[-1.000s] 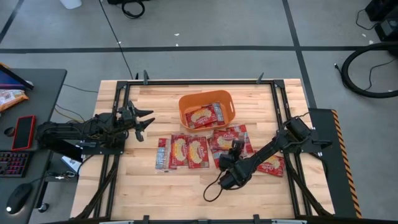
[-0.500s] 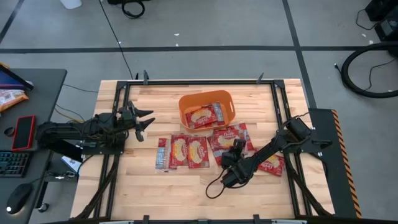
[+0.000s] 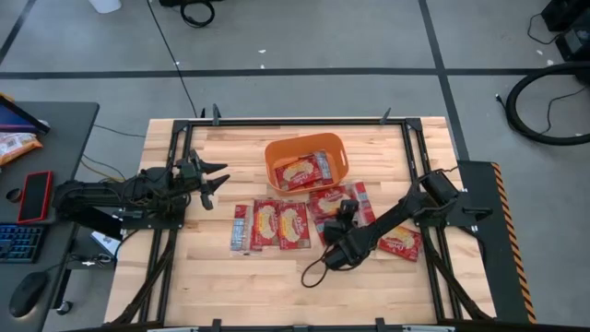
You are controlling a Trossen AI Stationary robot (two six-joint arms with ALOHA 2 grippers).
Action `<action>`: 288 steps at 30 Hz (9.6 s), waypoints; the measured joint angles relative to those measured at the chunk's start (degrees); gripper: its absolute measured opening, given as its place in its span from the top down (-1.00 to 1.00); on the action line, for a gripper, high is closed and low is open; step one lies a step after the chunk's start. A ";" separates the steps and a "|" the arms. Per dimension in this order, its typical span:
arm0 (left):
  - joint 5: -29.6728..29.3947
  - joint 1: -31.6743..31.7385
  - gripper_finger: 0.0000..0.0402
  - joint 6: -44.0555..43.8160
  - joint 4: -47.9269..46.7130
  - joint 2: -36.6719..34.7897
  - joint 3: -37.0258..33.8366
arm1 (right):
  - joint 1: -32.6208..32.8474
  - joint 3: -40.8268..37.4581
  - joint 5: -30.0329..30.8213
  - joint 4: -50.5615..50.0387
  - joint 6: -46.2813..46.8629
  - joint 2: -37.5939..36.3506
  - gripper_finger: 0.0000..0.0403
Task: Sort popcorn bags into baskets
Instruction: Put the red popcorn bag into the orange bin
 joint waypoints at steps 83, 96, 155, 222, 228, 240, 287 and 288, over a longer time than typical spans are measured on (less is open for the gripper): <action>4.24 -0.02 0.18 -5.62 -2.60 0.00 -0.03 | -20.40 22.75 10.59 -1.25 -37.15 -0.04 0.82; 4.24 -0.02 0.18 -6.00 -4.67 -0.02 -0.01 | -27.83 21.75 -2.65 10.78 -54.10 -0.09 0.46; -8.79 -20.41 -0.10 19.16 -21.28 61.18 24.82 | -23.52 -32.92 -56.26 88.13 -52.65 -37.99 0.35; -7.83 -19.13 0.51 58.50 -8.49 76.66 24.77 | -23.67 -32.92 -59.83 101.87 -54.38 -29.20 0.35; -9.17 -20.37 0.91 51.08 -11.90 76.76 26.28 | -23.67 -32.92 -58.57 101.30 -54.39 -29.20 0.35; -1.25 -20.96 0.89 27.83 -51.62 76.87 51.05 | -23.36 -32.92 -41.47 91.86 -54.47 -31.99 0.35; -7.80 8.45 0.64 -11.54 -43.28 94.56 76.08 | -16.83 -32.94 18.90 62.01 -41.84 -48.54 0.35; -8.09 8.18 0.58 -11.12 -43.40 94.43 76.08 | -16.84 -32.94 18.53 62.02 -41.85 -48.54 0.35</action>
